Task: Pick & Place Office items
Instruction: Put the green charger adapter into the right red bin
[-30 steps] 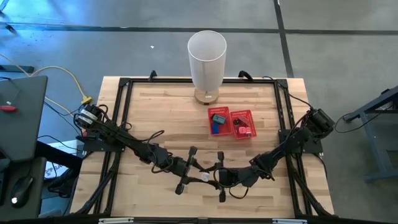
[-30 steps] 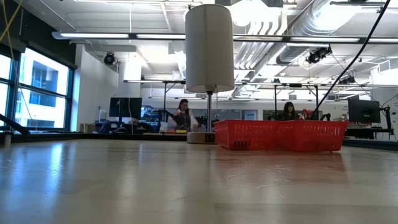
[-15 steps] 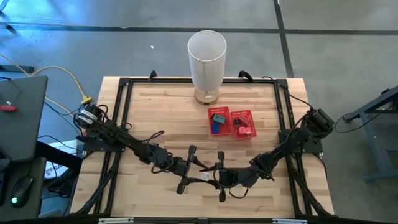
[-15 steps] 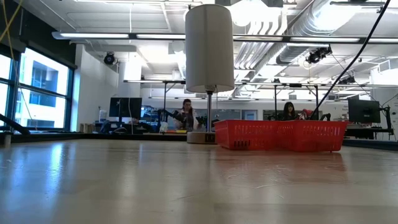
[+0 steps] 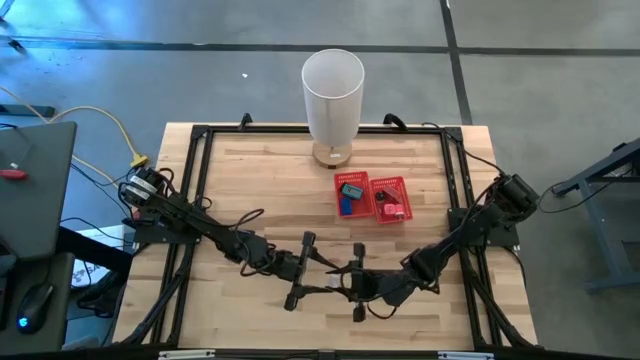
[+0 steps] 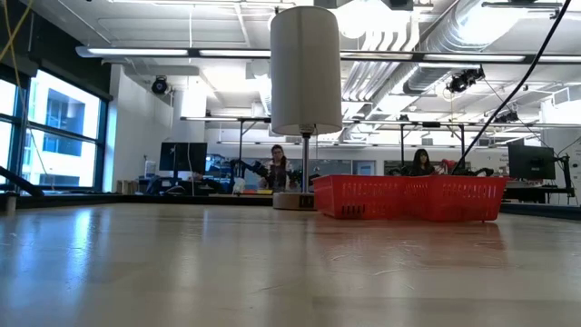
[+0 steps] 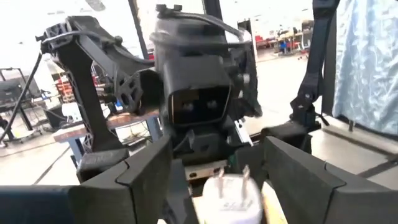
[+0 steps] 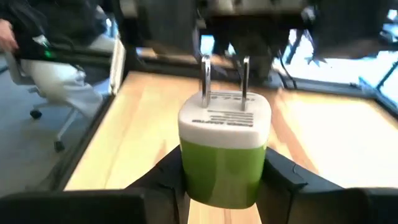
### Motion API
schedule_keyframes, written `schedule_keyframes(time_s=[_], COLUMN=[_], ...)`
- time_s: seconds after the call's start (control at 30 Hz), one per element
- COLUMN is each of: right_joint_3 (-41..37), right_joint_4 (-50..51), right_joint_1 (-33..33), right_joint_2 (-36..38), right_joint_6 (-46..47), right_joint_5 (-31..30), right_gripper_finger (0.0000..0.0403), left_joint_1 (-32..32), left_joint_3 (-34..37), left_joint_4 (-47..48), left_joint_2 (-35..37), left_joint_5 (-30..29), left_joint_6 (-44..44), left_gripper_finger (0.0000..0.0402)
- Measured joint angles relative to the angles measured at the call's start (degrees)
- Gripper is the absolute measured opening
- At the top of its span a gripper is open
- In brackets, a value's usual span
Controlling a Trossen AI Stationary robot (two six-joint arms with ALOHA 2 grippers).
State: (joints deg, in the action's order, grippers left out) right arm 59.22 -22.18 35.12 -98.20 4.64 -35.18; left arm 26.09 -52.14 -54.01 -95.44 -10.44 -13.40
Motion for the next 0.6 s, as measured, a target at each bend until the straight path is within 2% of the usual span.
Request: schedule_keyframes(time_s=[0.1, 0.2, 0.33, 0.43, 0.6], right_joint_3=[0.01, 0.05, 0.06, 0.07, 0.07], right_joint_4=[5.83, 14.35, 27.29, 38.35, 58.17], right_joint_1=[0.89, 2.1, 2.59, 1.84, -1.03], right_joint_2=[1.1, 2.86, 6.84, 10.49, 15.26], right_joint_6=[5.45, 12.53, 27.7, 41.56, 56.33], right_joint_5=[-2.15, -4.84, -7.44, -7.82, -5.25], right_gripper_finger=[0.012, 0.012, 0.012, 0.012, 0.0119], left_joint_1=[0.0, 0.0, 0.0, -0.11, -0.26], left_joint_3=[0.0, 0.0, 0.0, 0.0, 0.0], left_joint_4=[-0.25, -0.35, -0.29, 0.13, 3.36], left_joint_2=[0.0, 0.0, 0.0, 0.0, 0.0], left_joint_5=[0.02, 0.04, 0.06, 0.07, -0.34], left_joint_6=[3.02, 10.14, 17.72, 17.72, 17.56], left_gripper_finger=[0.0246, 0.0246, 0.0246, 0.0246, 0.0246])
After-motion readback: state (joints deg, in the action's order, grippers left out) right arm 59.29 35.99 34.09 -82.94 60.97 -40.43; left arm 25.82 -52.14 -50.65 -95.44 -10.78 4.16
